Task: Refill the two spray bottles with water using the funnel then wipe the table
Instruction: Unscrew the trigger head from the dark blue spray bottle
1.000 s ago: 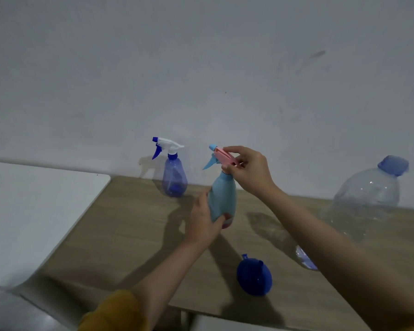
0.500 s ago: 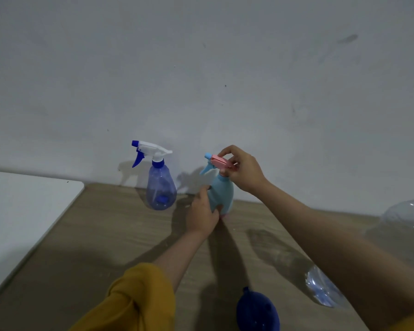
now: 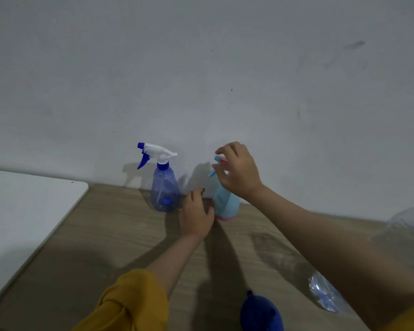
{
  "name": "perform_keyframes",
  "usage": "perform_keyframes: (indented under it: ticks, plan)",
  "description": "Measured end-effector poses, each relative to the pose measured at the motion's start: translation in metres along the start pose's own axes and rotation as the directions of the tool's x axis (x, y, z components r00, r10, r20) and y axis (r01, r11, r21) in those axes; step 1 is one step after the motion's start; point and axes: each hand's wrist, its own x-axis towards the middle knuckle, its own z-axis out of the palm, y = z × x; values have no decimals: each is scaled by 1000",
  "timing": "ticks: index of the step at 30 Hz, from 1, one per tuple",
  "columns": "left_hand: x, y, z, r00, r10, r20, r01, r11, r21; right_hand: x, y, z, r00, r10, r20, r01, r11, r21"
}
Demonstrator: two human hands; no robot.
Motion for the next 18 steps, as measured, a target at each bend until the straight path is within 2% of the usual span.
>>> perform_keyframes:
  ticks: [2, 4, 7, 11, 14, 18]
  plan:
    - [2, -12, -16, 994, 22, -103, -19, 999, 38, 11, -18, 9, 992, -127, -28, 127, 992, 15]
    - [6, -25, -30, 980, 13, -196, 3, 996, 86, 22, -36, 23, 985, -172, 21, 170, 983, 72]
    - [16, -42, -50, 963, -52, -264, 78, 993, 87, 36, -58, 45, 983, -64, 169, 29, 979, 202]
    - [35, -59, -64, 981, -111, -161, 113, 994, 0, 49, -70, 70, 936, 108, 334, -198, 948, 248]
    - [43, -61, -66, 976, -178, -129, 163, 980, -117, 51, -75, 79, 910, 181, 372, -294, 916, 273]
    - [41, -62, -68, 973, -174, -149, 144, 970, -195, 47, -82, 76, 917, 244, 316, -357, 856, 374]
